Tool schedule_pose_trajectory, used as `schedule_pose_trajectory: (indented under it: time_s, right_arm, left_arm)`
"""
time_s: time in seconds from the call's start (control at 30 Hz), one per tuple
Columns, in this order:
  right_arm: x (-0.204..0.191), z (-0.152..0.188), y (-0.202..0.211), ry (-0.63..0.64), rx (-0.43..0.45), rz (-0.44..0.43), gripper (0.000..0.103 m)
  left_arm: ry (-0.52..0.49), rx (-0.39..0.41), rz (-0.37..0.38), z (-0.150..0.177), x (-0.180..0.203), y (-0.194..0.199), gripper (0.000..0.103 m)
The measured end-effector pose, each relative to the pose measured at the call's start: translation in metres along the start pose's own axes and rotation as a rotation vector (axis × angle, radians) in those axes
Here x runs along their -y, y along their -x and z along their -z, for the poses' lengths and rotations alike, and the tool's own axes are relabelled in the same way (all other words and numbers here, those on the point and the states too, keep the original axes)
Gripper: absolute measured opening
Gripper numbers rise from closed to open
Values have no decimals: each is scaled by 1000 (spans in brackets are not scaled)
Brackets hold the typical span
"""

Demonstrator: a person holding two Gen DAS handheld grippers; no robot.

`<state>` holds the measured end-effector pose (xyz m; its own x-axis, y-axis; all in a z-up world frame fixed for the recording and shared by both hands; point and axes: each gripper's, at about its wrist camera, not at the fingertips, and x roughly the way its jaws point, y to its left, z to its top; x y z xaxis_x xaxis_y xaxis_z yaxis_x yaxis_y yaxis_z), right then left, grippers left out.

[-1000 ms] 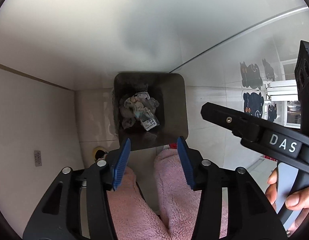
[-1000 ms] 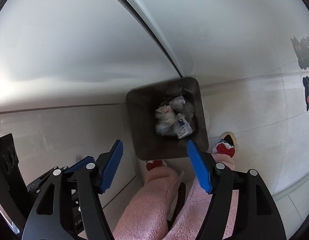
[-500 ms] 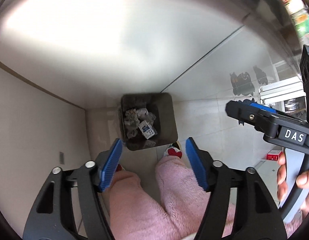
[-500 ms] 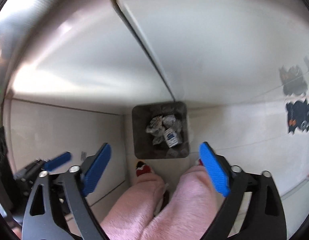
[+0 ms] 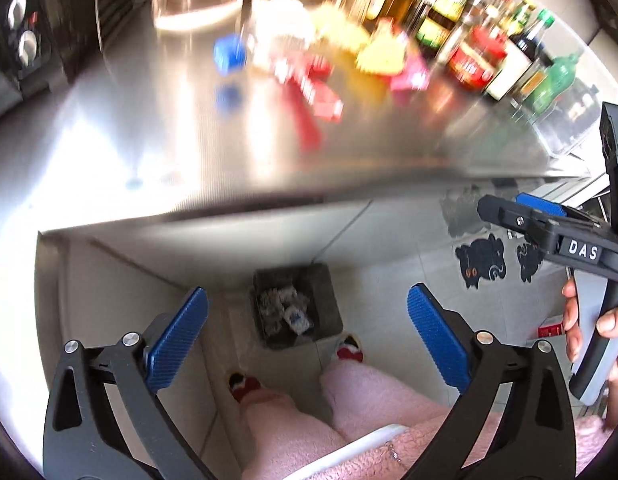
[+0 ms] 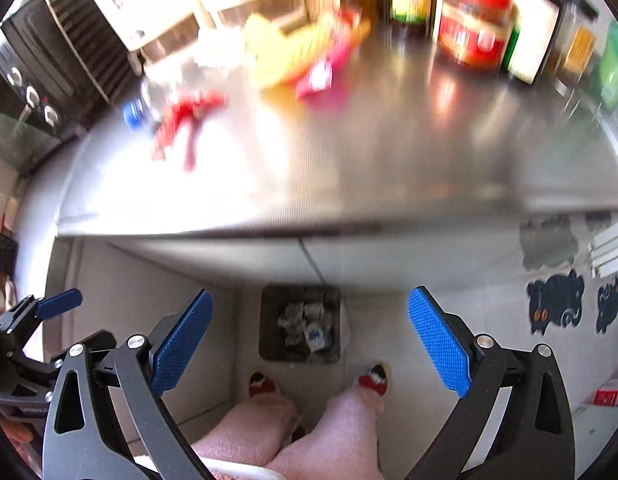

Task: Collect trash
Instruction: 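Raise both tools back above the counter trash, then grasp the red wrapper with the left gripper while the right gripper grasps a yellow foam net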

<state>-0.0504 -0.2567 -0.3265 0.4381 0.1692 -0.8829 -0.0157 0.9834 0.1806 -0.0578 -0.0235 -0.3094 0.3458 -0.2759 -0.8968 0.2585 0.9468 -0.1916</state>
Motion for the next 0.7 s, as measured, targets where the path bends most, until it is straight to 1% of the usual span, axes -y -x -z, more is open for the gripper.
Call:
schedule_pose_trajectory:
  time_s: [0.07,0.17,0.27,0.33,0.53,0.6,0.67,0.7]
  right_arm:
    - [0,-15,12,4,38,9,98]
    - [-1,-38,26,7,83,15,98]
    - [-3,-59,30,13,115,11,98]
    - [-5,-79,32,19,126,5,99]
    - [-13,-122,8,27,130,-11,98]
    - [-14,-135,0,28,132,-22,98]
    - [-15,-146,-5,35,140,-31,98]
    - [-16,-152,-8,37,143,-35,97]
  left_arm:
    - [-14,32,-8,-14,4,13,95]
    - [-28,66,-9,-33,5,20,95]
    - [-40,82,-18,-54,7,19,95]
    - [-45,89,-26,-68,6,17,95]
    - [-47,76,-36,-107,0,-10,94]
    - [-37,68,-36,-117,-2,-20,91]
    - [-29,53,-35,-125,-3,-30,81]
    - [-24,44,-33,-129,-4,-35,78]
